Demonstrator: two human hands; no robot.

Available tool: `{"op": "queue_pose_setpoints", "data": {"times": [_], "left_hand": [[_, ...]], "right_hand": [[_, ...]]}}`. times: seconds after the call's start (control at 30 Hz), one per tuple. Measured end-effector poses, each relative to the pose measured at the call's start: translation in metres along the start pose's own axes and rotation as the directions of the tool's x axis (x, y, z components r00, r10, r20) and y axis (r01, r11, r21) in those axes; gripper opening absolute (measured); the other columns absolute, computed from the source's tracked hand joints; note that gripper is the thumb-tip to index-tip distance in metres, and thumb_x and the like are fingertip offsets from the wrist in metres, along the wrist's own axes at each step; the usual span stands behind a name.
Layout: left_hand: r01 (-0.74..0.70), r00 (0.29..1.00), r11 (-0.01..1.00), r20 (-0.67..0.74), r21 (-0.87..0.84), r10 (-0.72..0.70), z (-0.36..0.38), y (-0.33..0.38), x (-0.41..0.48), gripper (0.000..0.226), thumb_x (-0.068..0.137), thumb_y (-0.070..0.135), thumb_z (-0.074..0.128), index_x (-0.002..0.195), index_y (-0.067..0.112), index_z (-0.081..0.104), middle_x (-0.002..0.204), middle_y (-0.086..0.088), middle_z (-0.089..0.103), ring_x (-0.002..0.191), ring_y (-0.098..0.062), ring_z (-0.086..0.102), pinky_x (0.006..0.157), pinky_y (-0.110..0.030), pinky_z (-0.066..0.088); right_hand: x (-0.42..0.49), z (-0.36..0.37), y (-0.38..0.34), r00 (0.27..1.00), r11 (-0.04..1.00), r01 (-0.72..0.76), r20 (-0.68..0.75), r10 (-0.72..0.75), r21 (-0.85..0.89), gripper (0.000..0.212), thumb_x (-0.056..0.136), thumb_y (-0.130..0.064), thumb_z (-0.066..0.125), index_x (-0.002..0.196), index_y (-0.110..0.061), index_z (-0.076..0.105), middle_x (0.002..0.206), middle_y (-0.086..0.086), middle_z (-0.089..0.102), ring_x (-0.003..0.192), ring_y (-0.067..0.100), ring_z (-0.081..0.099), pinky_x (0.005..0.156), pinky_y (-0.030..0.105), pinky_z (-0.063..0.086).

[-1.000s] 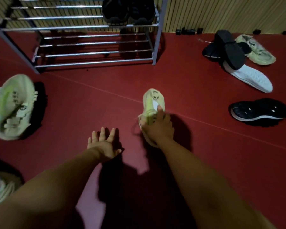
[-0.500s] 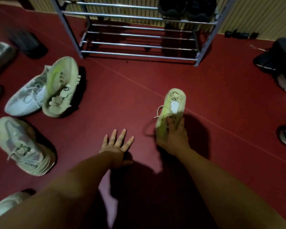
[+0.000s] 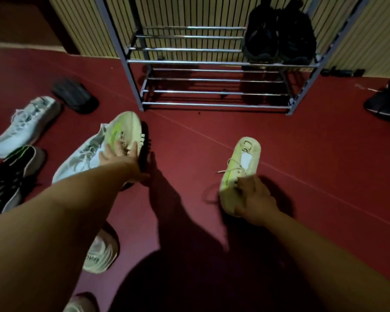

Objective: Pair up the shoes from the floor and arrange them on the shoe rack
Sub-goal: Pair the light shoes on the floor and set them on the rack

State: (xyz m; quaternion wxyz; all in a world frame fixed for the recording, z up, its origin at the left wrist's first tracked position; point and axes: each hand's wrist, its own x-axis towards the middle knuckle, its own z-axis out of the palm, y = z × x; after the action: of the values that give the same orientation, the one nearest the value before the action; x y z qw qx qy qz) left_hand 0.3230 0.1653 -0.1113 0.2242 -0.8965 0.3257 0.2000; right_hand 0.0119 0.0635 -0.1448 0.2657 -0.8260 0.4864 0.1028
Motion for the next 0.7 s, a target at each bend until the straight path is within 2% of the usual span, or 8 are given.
{"op": "queue_pose_setpoints", "data": {"times": [0.1,0.17,0.27,0.33,0.4,0.5,0.6,0.7], "left_hand": [[0.129,0.987,0.957,-0.059,-0.261,-0.149,0.026,0.002,0.014,0.121,0.059,0.075,0.067,0.147,0.042,-0.010,0.156,-0.014,-0.015,0.141,-0.045,-0.012,0.114,-0.057,-0.003],[0.149,0.984,0.926,-0.045,-0.346,-0.175,0.033,0.006,0.022,0.121,0.062,0.067,0.072,0.146,0.043,-0.011,0.156,-0.013,-0.016,0.142,-0.044,-0.008,0.115,-0.057,0.001],[0.252,0.949,0.886,-0.078,-0.389,-0.304,0.036,0.003,0.038,0.121,0.067,0.064,0.071,0.142,0.044,-0.022,0.155,-0.013,-0.017,0.140,-0.043,0.006,0.115,-0.053,0.010],[0.227,0.942,0.892,-0.147,-0.391,-0.303,0.041,-0.005,0.049,0.114,0.074,0.058,0.068,0.144,0.040,-0.021,0.155,-0.019,-0.011,0.135,-0.043,0.019,0.112,-0.051,0.015],[0.168,0.953,0.906,-0.172,-0.388,-0.250,0.042,-0.015,0.054,0.106,0.076,0.049,0.067,0.148,0.036,-0.010,0.154,-0.023,0.000,0.131,-0.042,0.025,0.110,-0.049,0.017],[0.130,0.954,0.874,-0.180,-0.468,-0.238,0.040,-0.025,0.054,0.104,0.071,0.046,0.071,0.149,0.035,0.002,0.150,-0.021,0.013,0.130,-0.039,0.026,0.110,-0.047,0.017],[0.068,0.963,0.831,-0.181,-0.552,-0.199,0.036,-0.024,0.046,0.096,0.075,0.040,0.066,0.149,0.032,0.005,0.147,-0.017,0.019,0.132,-0.038,0.027,0.109,-0.049,0.020],[-0.028,0.966,0.787,-0.220,-0.616,-0.138,0.026,-0.012,0.038,0.092,0.076,0.039,0.064,0.149,0.031,0.010,0.144,-0.016,0.026,0.130,-0.038,0.031,0.108,-0.048,0.026]], "right_hand": [[-0.003,-0.002,0.005,1.000,0.997,0.013,0.002,-0.013,-0.082,0.083,0.088,-0.041,0.054,0.151,-0.026,0.002,0.157,0.009,0.000,0.140,0.032,0.018,0.110,0.043,0.025],[-0.003,0.000,0.006,0.999,0.998,-0.020,0.034,0.022,-0.065,0.090,0.088,-0.040,0.054,0.150,-0.026,-0.008,0.157,0.011,-0.009,0.142,0.034,0.016,0.113,0.044,0.025],[-0.002,0.011,-0.003,0.998,0.998,-0.054,-0.010,0.054,-0.043,0.085,0.088,-0.037,0.056,0.151,-0.024,0.001,0.157,0.012,-0.003,0.141,0.034,0.020,0.108,0.041,0.031],[0.001,0.023,-0.014,0.997,0.998,-0.026,-0.079,0.021,-0.060,0.077,0.090,-0.040,0.052,0.151,-0.021,0.010,0.157,0.014,0.001,0.141,0.035,0.020,0.107,0.041,0.034],[0.005,0.033,-0.022,0.996,0.990,0.036,-0.071,-0.047,-0.139,0.081,0.086,-0.050,0.048,0.151,-0.020,0.009,0.157,0.017,-0.003,0.143,0.039,0.007,0.109,0.046,0.032],[0.009,0.038,-0.026,0.998,0.974,0.045,-0.022,-0.051,-0.221,0.091,0.083,-0.045,0.059,0.151,-0.024,0.001,0.155,0.019,-0.014,0.143,0.039,-0.008,0.114,0.048,0.022],[0.008,0.033,-0.031,0.998,0.976,0.032,-0.041,-0.041,-0.213,0.089,0.085,-0.044,0.058,0.151,-0.023,0.002,0.155,0.019,-0.010,0.144,0.037,-0.005,0.114,0.049,0.023],[0.002,0.025,-0.033,0.986,0.990,0.061,-0.148,-0.079,-0.125,0.074,0.087,-0.044,0.049,0.150,-0.018,0.018,0.156,0.017,0.009,0.143,0.037,0.013,0.110,0.051,0.029]]}}
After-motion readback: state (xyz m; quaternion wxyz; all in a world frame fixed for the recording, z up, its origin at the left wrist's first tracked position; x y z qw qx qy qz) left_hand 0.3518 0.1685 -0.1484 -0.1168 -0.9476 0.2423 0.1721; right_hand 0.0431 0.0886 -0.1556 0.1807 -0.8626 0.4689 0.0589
